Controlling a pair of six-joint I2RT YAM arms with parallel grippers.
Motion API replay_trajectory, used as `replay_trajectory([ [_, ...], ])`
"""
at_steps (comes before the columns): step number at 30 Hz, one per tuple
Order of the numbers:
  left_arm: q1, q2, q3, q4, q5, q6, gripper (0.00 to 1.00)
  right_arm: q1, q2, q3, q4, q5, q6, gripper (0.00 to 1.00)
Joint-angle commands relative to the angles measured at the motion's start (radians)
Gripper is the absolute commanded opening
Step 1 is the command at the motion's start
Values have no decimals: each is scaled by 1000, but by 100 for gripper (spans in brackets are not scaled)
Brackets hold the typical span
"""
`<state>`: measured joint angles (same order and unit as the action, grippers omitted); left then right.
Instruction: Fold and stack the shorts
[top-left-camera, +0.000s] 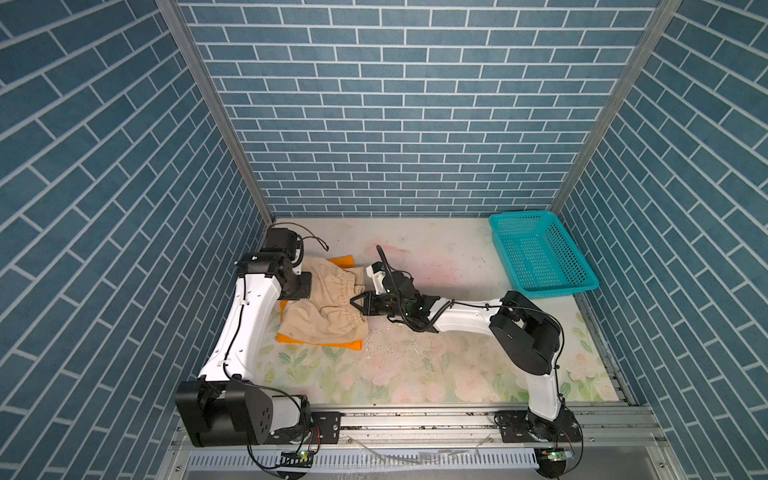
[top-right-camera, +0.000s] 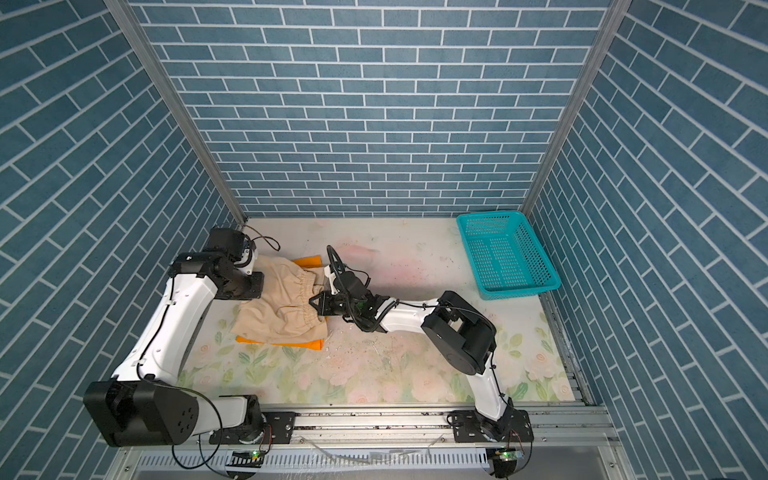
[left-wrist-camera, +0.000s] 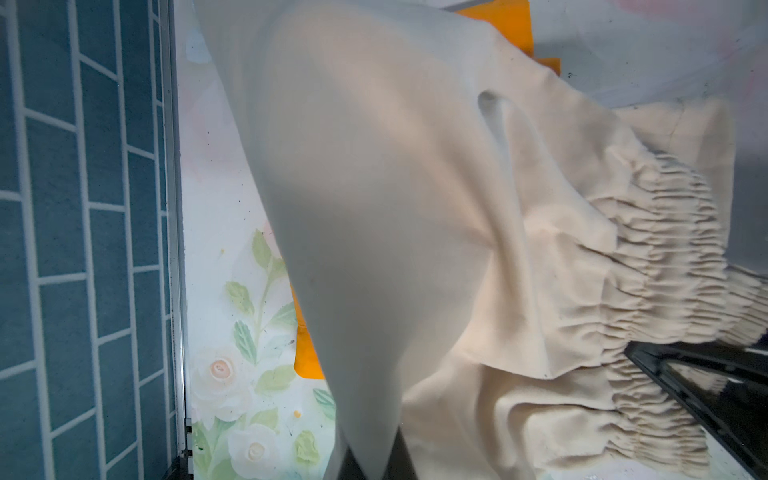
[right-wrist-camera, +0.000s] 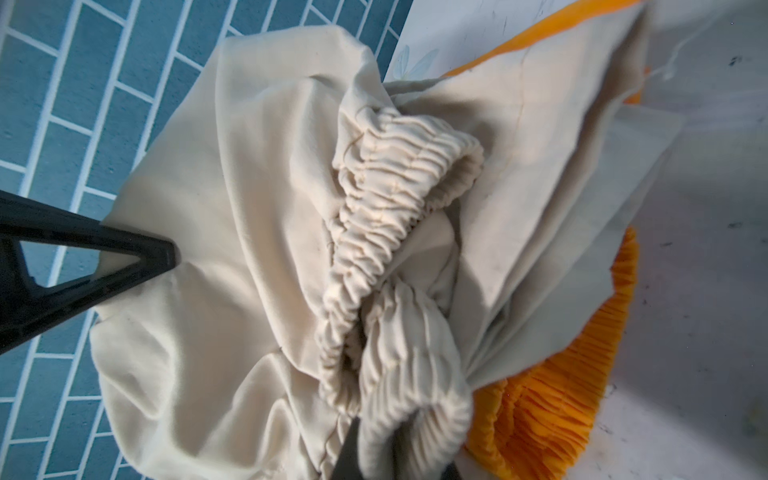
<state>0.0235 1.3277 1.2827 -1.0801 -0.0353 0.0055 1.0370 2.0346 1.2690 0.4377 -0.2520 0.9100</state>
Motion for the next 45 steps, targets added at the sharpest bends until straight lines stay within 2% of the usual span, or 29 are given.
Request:
replay_trajectory([
  [1, 35, 37, -45, 30, -18, 2, 11, 20, 51, 23, 20, -5, -2, 4],
  [3, 55, 53, -60, 45, -10, -2, 27, 30, 64, 19, 23, -12, 0, 13],
  [5, 74, 67, -63, 58, -16, -6, 57, 35, 63, 9, 21, -10, -3, 27],
  [7, 82, 80, -51, 61, -35, -7, 82, 34, 45, 3, 12, -1, -20, 38],
  [9, 84, 90, -35, 66, -43, -9, 96, 34, 21, 12, -28, 8, -56, 46],
  [10, 84, 94, -21, 60, -37, -15, 99, 33, 5, 18, -52, 14, -79, 49],
  [13, 83, 79, 20, 26, 41, -38, 100, 26, -59, 12, -104, 50, -123, 55],
  [18, 75, -38, -5, -20, 194, -161, 100, -20, -183, -73, -113, 64, -135, 58],
  [21, 31, -149, -105, -3, 245, -277, 100, -54, -277, -153, -123, 77, -149, 61],
  [25, -82, -325, -304, 81, 283, -501, 100, -85, -411, -272, -161, 123, -178, 65],
  [30, -181, -528, -487, 125, 203, -738, 100, -106, -559, -423, -188, 176, -172, 66],
  [31, -198, -562, -512, 123, 185, -780, 97, -107, -590, -457, -195, 194, -169, 66],
  [33, -221, -599, -562, 147, 202, -813, 80, -111, -641, -514, -205, 222, -161, 68],
  [36, -266, -607, -628, 152, 207, -856, 30, -124, -707, -590, -209, 247, -147, 65],
  [37, -283, -604, -652, 162, 211, -876, 18, -130, -727, -612, -210, 250, -144, 65],
  [40, -329, -601, -740, 227, 205, -923, 2, -139, -781, -663, -214, 272, -133, 65],
  [45, -364, -528, -793, 273, 148, -944, 0, -151, -839, -706, -221, 289, -125, 65],
])
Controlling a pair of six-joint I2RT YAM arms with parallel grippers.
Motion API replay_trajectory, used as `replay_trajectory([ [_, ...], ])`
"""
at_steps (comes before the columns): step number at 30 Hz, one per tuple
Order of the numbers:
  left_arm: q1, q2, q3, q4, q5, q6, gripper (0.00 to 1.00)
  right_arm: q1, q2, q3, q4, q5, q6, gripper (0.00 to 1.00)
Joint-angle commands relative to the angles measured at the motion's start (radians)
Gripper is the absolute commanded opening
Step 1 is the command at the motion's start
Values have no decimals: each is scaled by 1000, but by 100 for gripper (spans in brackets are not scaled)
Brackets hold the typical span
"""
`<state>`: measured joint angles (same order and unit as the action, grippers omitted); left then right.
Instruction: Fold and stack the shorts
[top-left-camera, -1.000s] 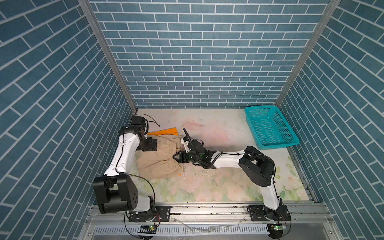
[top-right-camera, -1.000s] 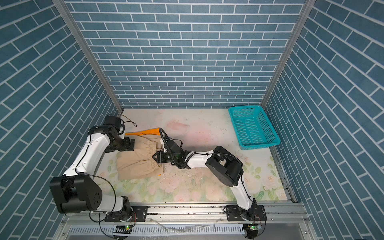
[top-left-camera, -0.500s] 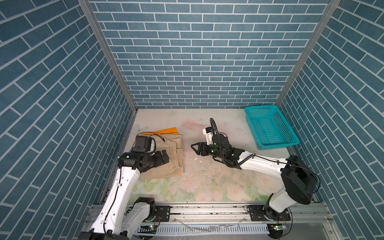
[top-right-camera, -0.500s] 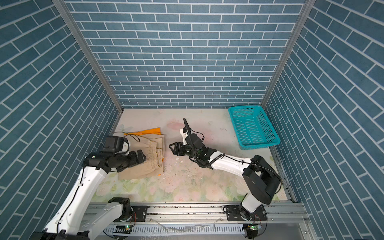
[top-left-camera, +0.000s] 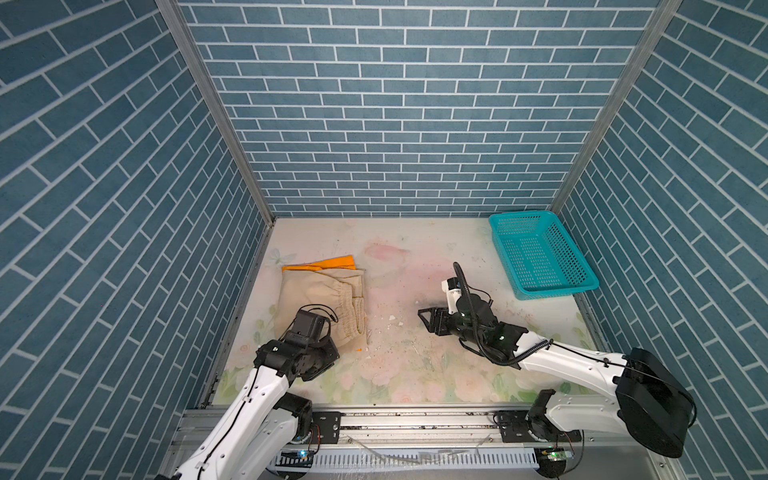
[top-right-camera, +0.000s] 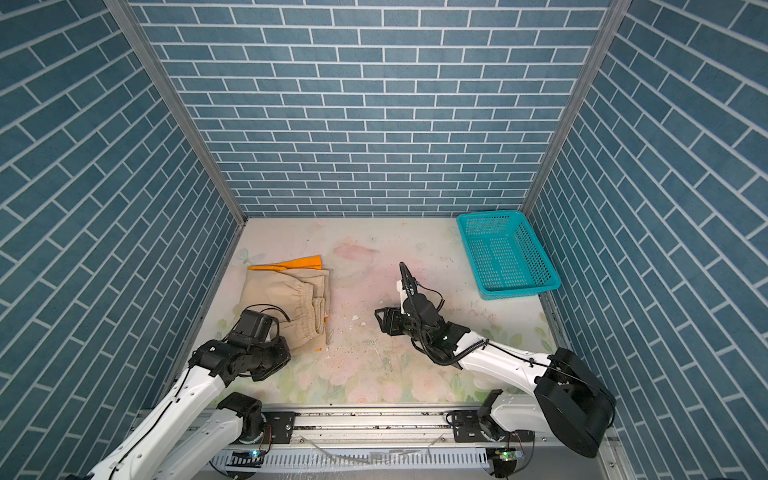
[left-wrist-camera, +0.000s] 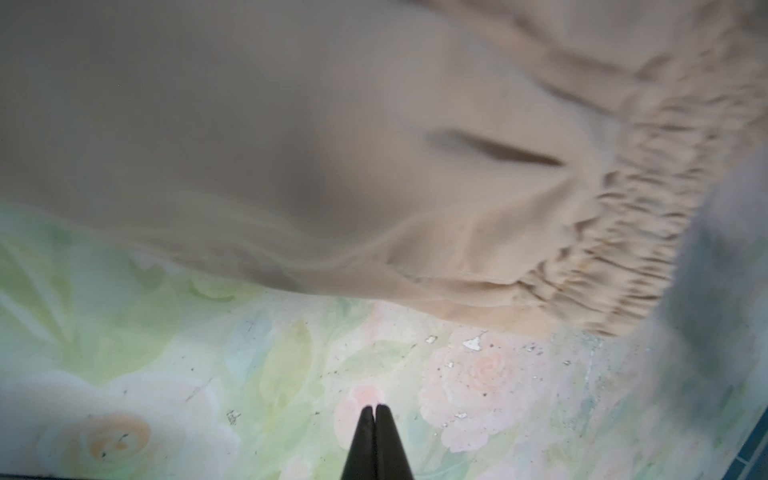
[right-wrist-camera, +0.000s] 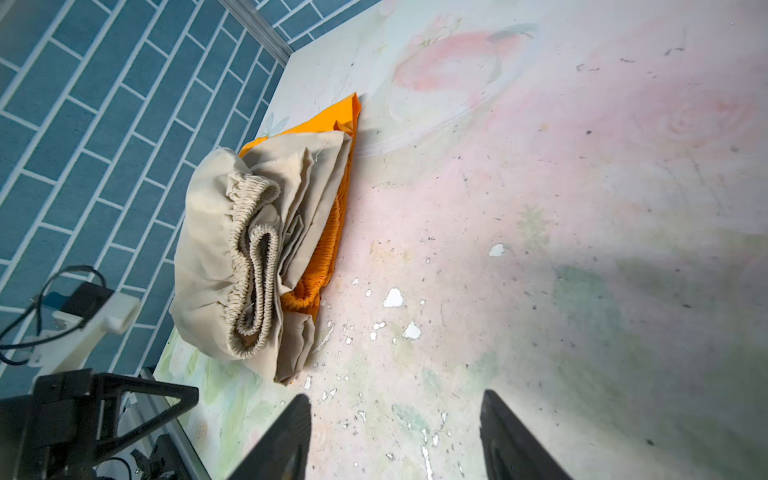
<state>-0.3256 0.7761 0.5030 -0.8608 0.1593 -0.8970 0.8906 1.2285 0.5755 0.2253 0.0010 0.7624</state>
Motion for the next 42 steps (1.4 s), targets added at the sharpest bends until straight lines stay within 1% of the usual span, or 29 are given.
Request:
replay_trajectory([
  [1, -18, 37, -21, 67, -55, -41, 0, -7, -40, -15, -11, 35, 23, 65],
  [5, -18, 96, -41, 115, -110, -22, 0, -10, -57, -24, -19, 34, 18, 65],
  [10, -17, 219, -41, 256, -151, 35, 0, -22, -64, -37, -25, 27, 19, 65],
  [13, -16, 303, -7, 311, -172, 85, 0, -26, -73, -39, -41, 27, 18, 65],
  [15, -4, 374, 34, 314, -196, 123, 0, -28, -81, -41, -49, 31, 18, 65],
  [18, 54, 499, 86, 359, -170, 197, 0, -35, -90, -35, -70, 33, 17, 65],
  [21, 138, 638, 127, 468, -48, 253, 0, -43, -94, -27, -92, 31, 14, 64],
  [22, 149, 676, 155, 481, -45, 278, 0, -46, -93, -22, -102, 31, 12, 64],
  [27, 175, 838, 383, 346, -159, 435, 0, -54, -92, 3, -141, 36, 6, 64],
  [33, 298, 1055, 573, 285, -160, 586, 0, -67, -71, 42, -170, 42, 2, 64],
  [37, 384, 1131, 657, 292, -106, 615, 0, -75, -51, 86, -210, 48, -16, 64],
  [42, 399, 1213, 790, 310, -48, 625, 0, -120, -25, 144, -276, 40, -59, 65],
])
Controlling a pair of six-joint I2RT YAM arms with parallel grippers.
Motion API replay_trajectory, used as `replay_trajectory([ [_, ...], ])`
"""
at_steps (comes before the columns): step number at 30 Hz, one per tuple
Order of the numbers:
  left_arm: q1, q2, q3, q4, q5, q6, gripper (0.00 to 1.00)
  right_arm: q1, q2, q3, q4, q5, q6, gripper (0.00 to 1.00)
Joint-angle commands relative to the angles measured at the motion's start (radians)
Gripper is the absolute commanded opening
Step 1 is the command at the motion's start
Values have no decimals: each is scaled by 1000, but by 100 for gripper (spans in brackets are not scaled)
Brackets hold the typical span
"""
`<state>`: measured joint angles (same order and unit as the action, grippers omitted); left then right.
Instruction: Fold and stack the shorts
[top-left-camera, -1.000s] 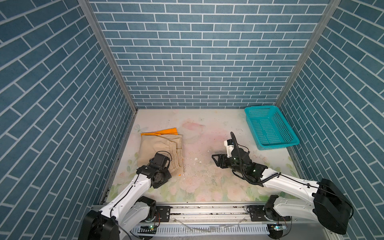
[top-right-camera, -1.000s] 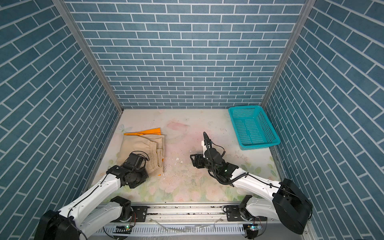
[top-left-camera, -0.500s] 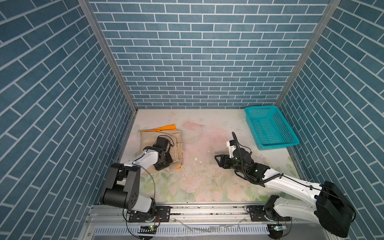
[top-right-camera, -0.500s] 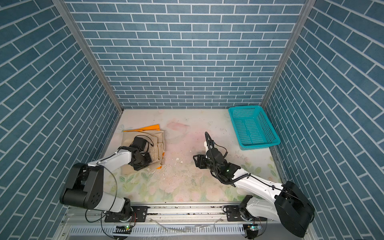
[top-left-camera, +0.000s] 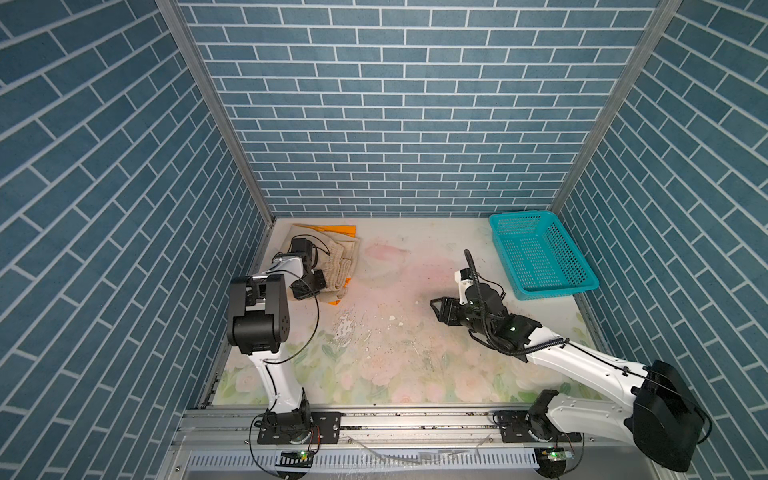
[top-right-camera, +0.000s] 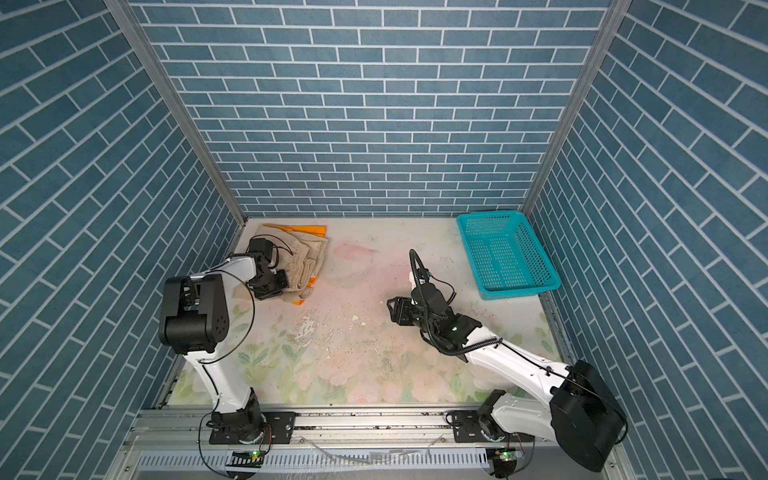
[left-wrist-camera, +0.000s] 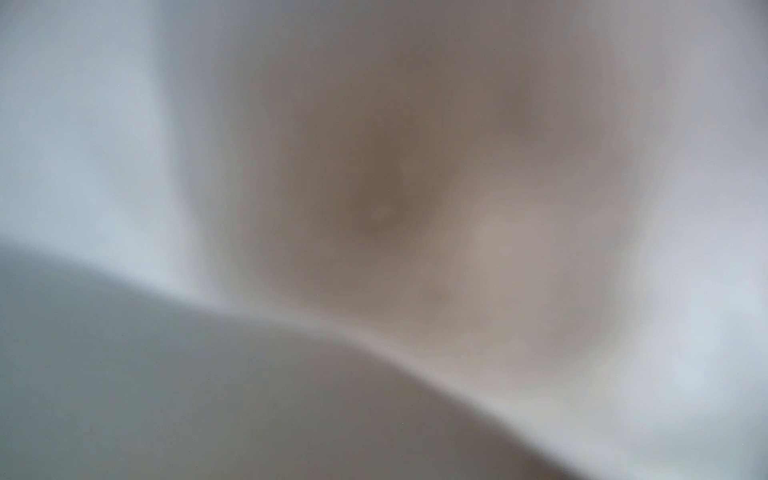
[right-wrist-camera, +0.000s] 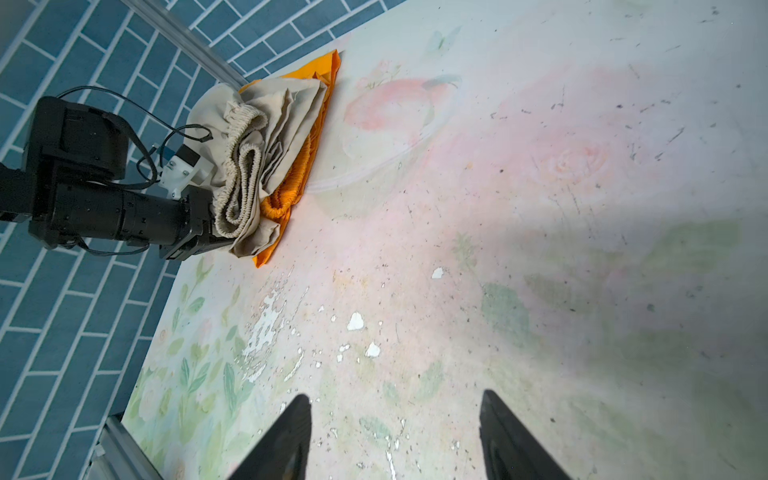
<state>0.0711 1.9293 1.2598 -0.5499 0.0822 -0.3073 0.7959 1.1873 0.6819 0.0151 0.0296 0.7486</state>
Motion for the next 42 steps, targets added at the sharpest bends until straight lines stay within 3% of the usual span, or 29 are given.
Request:
replay_trajectory([
  [1, 2, 70, 53, 9, 41, 33, 0, -40, 20, 46, -80, 7, -56, 65],
  [5, 2, 86, 116, 24, 31, 28, 0, -106, 15, 71, -122, -1, -85, 65],
  [10, 2, 84, 140, 86, 123, 1, 0, -175, -7, 98, -175, 2, -122, 65],
  [15, -5, 95, 159, 101, 98, -8, 0, -215, -32, 125, -259, 22, -154, 65],
  [21, 4, -112, -3, 202, 127, 5, 3, -268, -142, 112, -380, 113, -229, 68],
  [24, -4, -329, -169, 285, 122, 19, 13, -313, -188, 104, -428, 161, -289, 70],
  [29, -38, -711, -467, 411, 17, 58, 44, -405, -229, 68, -460, 261, -362, 78],
  [30, -44, -769, -508, 412, -25, 74, 57, -424, -239, 51, -446, 277, -371, 80],
  [32, -50, -848, -579, 426, -121, 72, 94, -454, -252, 6, -387, 307, -402, 83],
  [33, -52, -869, -621, 454, -160, 71, 100, -465, -256, -28, -336, 323, -424, 85],
  [37, -51, -861, -719, 577, -232, 111, 100, -500, -242, -122, -179, 361, -486, 89],
  [42, -51, -779, -765, 716, -214, 178, 100, -567, -220, -209, 13, 328, -581, 93],
])
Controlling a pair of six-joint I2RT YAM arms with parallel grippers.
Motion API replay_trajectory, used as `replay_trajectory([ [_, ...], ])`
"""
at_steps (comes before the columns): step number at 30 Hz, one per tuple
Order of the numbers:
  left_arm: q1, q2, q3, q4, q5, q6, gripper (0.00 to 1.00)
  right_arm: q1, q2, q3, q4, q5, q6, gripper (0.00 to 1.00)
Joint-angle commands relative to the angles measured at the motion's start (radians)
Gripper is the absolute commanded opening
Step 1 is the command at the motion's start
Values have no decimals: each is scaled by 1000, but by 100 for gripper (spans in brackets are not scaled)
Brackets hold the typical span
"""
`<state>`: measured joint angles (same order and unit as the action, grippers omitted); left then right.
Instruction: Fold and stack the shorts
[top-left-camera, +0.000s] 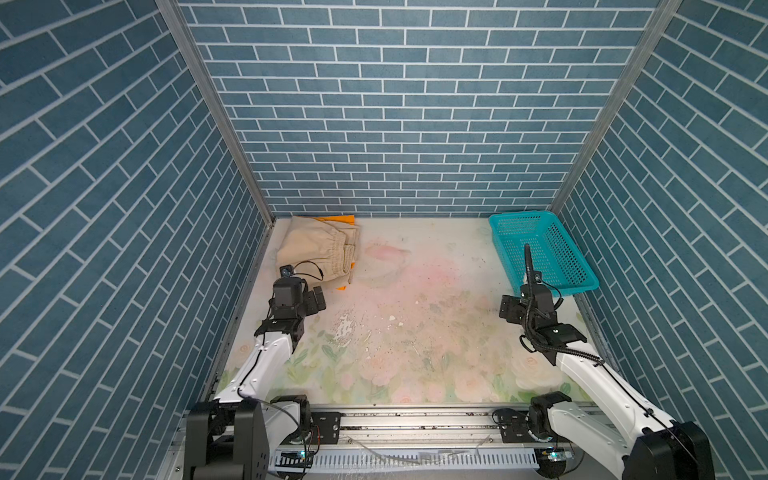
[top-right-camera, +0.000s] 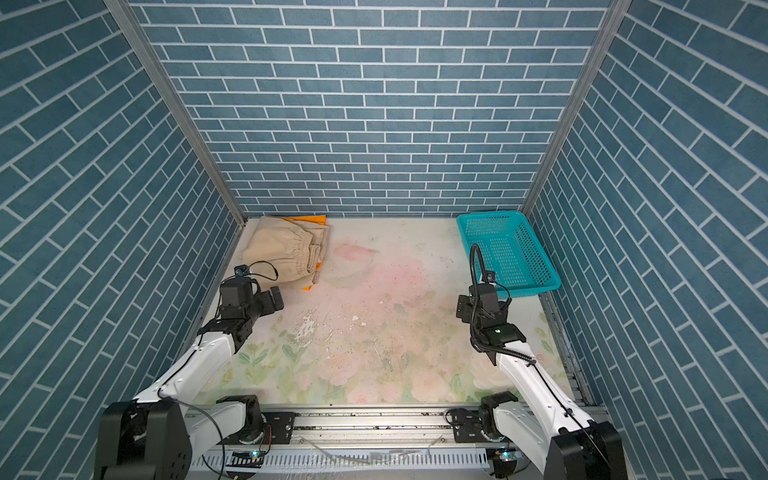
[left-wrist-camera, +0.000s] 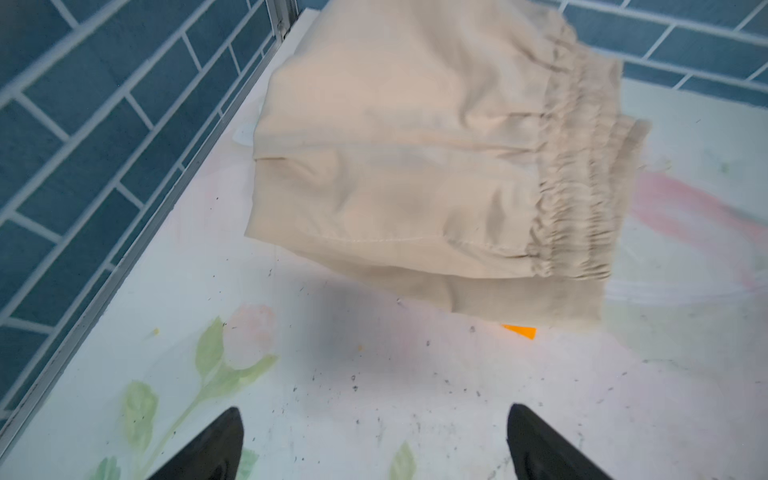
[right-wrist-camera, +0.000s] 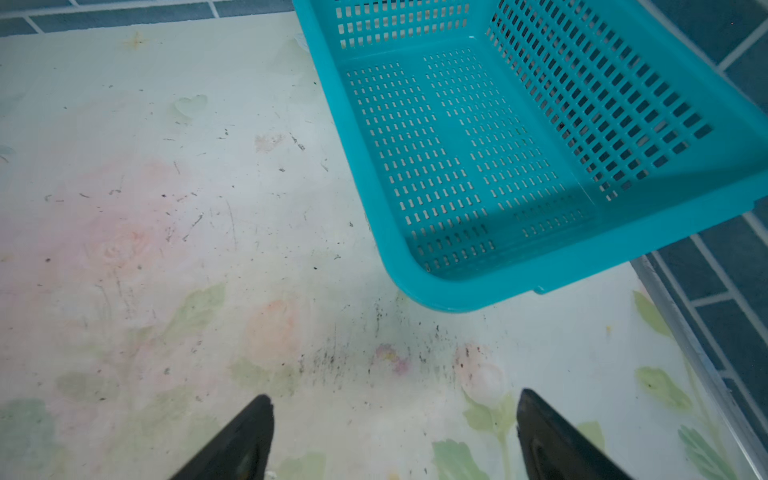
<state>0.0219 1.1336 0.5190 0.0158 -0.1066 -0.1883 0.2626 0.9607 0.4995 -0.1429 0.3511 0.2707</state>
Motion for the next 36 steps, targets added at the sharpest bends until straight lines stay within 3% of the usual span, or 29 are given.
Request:
replay_trajectory([
  [1, -2, 29, -47, 209, -15, 74, 100, -51, 11, -36, 212, -19, -128, 93],
  [10, -4, 103, -155, 512, 77, 169, 100, -277, 193, -164, 579, -291, -183, 94],
  [11, -4, 109, -163, 551, 76, 170, 100, -286, 208, -147, 566, -304, -184, 93],
  [16, -4, 168, -161, 653, 102, 173, 100, -300, 349, -146, 825, -409, -194, 93],
  [21, -4, 232, -115, 663, 124, 212, 100, -303, 429, -90, 835, -429, -250, 92],
  [25, -4, 392, -155, 900, 154, 233, 100, -313, 586, -195, 1189, -422, -240, 94],
  [26, -4, 399, -138, 856, 172, 243, 100, -313, 588, -211, 1232, -427, -238, 96],
  [27, -5, 381, -119, 801, 170, 251, 100, -314, 548, -198, 1140, -402, -240, 98],
  [29, -7, 388, -135, 840, 161, 245, 100, -314, 587, -179, 1166, -407, -237, 99],
  [33, -8, 392, -134, 850, 151, 243, 100, -313, 574, -106, 996, -413, -244, 99],
  [36, -8, 393, -135, 853, 151, 243, 100, -315, 577, -119, 1030, -407, -240, 99],
])
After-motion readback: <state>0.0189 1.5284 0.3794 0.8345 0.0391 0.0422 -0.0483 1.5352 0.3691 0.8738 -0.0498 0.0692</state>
